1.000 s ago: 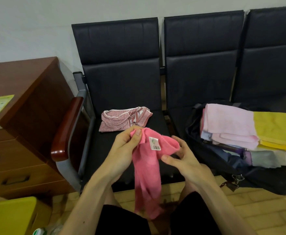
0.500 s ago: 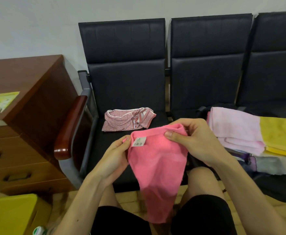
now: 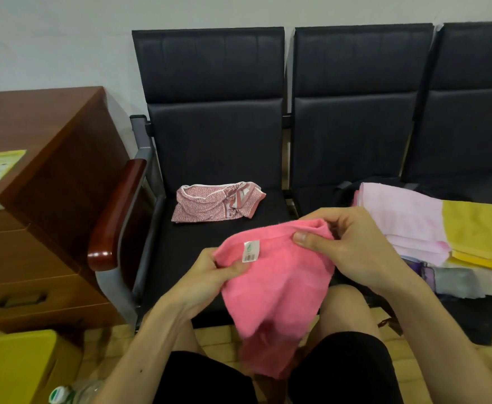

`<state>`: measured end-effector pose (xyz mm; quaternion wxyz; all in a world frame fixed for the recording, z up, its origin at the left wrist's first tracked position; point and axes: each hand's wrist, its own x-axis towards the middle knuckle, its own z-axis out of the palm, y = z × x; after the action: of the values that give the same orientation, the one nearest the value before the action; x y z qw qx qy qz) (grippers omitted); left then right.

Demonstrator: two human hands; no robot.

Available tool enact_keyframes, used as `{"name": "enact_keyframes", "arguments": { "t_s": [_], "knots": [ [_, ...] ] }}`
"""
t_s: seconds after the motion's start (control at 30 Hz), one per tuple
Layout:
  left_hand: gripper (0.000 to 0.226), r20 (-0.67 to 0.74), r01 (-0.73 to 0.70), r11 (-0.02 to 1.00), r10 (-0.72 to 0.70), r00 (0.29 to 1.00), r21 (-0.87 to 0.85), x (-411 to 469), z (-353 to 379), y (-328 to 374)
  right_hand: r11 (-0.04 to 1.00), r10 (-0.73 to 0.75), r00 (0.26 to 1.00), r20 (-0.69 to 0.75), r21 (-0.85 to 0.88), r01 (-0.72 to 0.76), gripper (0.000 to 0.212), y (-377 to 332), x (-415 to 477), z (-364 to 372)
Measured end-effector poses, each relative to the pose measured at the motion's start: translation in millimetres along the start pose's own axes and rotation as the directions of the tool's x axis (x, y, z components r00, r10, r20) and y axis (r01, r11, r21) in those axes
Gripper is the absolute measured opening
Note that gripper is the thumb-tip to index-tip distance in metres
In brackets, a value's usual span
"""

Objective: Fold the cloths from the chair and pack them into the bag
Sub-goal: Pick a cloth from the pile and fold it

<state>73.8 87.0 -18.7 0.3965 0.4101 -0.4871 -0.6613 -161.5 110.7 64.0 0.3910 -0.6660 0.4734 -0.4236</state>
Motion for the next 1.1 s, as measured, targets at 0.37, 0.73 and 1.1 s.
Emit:
{"name": "enact_keyframes", "arguments": {
  "t_s": [0.37, 0.73, 1.1],
  "knots": [
    [0.031, -0.023, -0.015, 0.992, 0.012, 1.0, -0.126, 4.5, 43.6, 26.3, 0.635, 0.419, 0.908, -0.007, 0.717, -0.287, 0.028, 68.2, 2.1, 29.1],
    [0.026, -0.283, -0.009, 0.929, -0.103, 0.954, -0.369, 10.0, 48.6, 39.1, 0.832, 0.296, 0.903, 0.312, 0.379, -0.404, 0.047, 119.1, -39.8, 81.2],
    [0.008, -0.61, -0.11, 0.939, -0.119, 0.783, -0.325, 27.8, 13.1, 48.3, 0.861, 0.477, 0.878, 0.038, 0.183, -0.475, 0.032, 104.4, -27.5, 81.1]
  ]
}}
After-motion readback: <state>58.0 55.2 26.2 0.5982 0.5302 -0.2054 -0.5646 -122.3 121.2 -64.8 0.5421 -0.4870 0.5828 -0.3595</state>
